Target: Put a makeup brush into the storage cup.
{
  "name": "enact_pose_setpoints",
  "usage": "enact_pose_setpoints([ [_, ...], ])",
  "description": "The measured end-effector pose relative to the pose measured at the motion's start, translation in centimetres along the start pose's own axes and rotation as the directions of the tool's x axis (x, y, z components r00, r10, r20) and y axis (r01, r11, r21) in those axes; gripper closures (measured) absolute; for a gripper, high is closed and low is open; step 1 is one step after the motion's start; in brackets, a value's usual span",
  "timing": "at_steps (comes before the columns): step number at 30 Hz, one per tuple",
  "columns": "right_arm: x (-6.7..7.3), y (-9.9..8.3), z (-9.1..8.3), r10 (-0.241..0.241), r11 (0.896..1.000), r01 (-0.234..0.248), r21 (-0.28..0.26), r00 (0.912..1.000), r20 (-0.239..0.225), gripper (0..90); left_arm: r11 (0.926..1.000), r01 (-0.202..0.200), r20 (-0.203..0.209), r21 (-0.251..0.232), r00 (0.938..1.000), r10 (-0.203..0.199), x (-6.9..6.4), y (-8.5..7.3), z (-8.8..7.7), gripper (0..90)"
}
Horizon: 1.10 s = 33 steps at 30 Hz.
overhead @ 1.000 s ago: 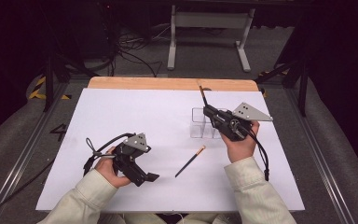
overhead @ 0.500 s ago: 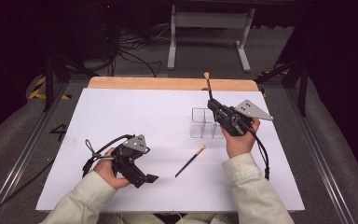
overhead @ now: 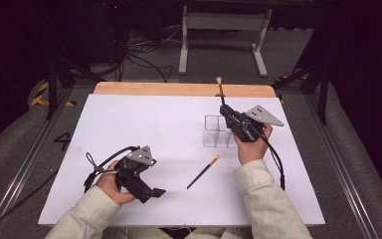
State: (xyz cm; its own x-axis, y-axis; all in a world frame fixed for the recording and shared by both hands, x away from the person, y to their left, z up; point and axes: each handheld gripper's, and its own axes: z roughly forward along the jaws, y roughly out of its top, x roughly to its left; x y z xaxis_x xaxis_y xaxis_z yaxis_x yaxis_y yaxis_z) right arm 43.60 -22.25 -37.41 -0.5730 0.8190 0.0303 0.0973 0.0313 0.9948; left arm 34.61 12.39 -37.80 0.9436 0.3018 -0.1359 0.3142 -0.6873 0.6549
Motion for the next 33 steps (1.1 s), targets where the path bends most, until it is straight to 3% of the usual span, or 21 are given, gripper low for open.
enact_pose_setpoints([
  [10, -0.6, -1.3, 0.9, -0.052, 0.998, 0.050, 0.043, 0.9974, 0.050, 83.7, 1.0000, 0.001, 0.002, 0.004, 1.0000, -0.001, 0.0, -0.1, 0.1, 0.3],
  [33, -1.7, -3.3, 1.3, 0.017, 0.992, -0.025, 0.120, 0.9975, 0.068, 83.6, 1.0000, -0.007, 0.007, 0.007, 1.0000, 0.007, 0.0, 0.1, 0.2, 0.4],
])
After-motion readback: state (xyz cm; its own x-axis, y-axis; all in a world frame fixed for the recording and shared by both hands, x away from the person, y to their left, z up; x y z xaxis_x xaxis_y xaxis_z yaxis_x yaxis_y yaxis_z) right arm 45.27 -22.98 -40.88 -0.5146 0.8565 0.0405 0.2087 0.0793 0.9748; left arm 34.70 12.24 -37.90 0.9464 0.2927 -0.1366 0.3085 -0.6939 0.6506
